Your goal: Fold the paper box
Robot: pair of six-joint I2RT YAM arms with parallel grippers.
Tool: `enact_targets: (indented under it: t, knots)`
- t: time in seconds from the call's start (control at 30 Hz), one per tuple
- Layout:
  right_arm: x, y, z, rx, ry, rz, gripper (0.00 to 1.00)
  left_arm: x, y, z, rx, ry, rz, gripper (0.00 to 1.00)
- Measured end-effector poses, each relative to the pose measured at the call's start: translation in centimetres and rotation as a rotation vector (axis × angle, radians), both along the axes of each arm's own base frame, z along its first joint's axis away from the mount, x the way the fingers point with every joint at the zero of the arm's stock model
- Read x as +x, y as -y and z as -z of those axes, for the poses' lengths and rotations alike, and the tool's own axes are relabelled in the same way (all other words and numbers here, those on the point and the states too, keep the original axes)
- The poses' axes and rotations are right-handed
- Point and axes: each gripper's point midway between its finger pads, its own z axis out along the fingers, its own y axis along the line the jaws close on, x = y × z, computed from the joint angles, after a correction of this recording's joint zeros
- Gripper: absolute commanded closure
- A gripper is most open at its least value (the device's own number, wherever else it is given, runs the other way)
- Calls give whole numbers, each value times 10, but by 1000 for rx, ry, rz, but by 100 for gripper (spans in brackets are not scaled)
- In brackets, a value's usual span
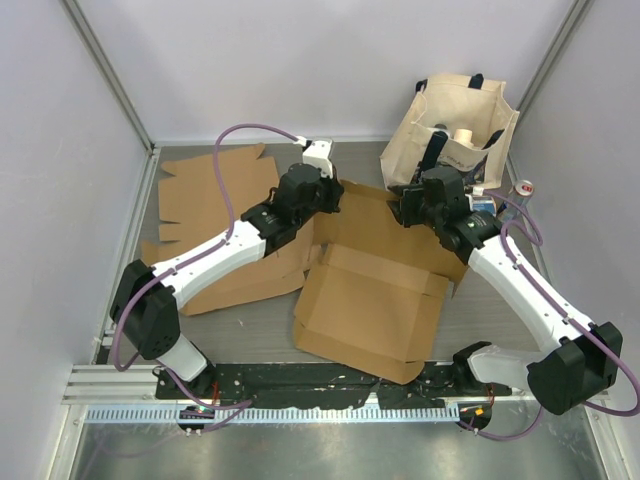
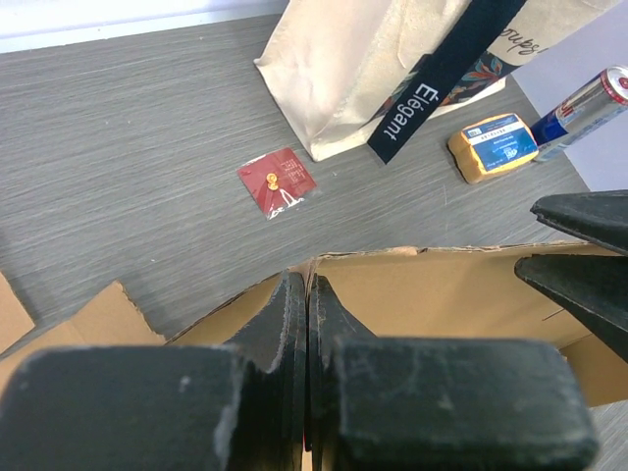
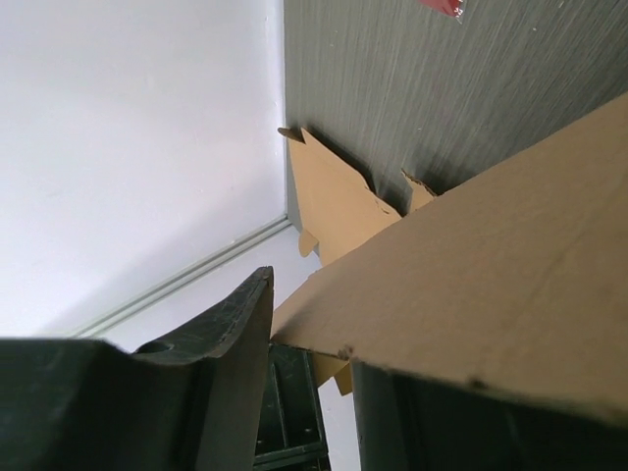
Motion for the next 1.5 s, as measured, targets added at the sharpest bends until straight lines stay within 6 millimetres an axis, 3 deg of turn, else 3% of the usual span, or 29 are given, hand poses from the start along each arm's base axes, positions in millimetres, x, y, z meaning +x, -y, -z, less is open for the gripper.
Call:
enact_targets:
  t: [0.17, 0.27, 0.3, 0.37, 0.57, 0.67, 0.83, 0.97, 1.07, 1.2, 1.33, 1.5]
  knots:
    - [3, 1, -3, 20, 10, 19, 83, 0, 2, -2, -9, 2, 7, 100]
    - [5, 1, -3, 28, 18, 30, 96, -1, 2, -1, -18, -6, 10, 83]
    - [6, 1, -1, 31, 24, 32, 97, -2, 3, -1, -19, -12, 13, 69]
    - [10, 0, 2, 36, 43, 33, 98, -6, 5, 3, -26, -36, 37, 61]
    - [8, 3, 27, 1, 70, 14, 99, -17, 9, 1, -83, -90, 101, 51]
    - [1, 7, 37, -14, 88, 3, 99, -31, -3, -4, -120, -101, 117, 44]
    - [-2, 11, 33, -49, 142, -9, 99, -50, -32, -9, -150, -93, 87, 30]
    - [1, 16, 32, -93, 163, -10, 98, -46, -53, -15, -159, -70, 24, 33]
    - [7, 23, 31, -132, 176, -2, 98, -28, -74, -13, -168, -75, -66, 43]
    - [20, 43, 35, -180, 182, 25, 98, -7, -95, 1, -178, -112, -152, 43]
    - [30, 64, 43, -203, 165, 57, 98, 3, -94, 28, -163, -173, -169, 46]
    - [37, 72, 49, -223, 161, 46, 98, 3, -77, 63, -153, -269, -115, 57]
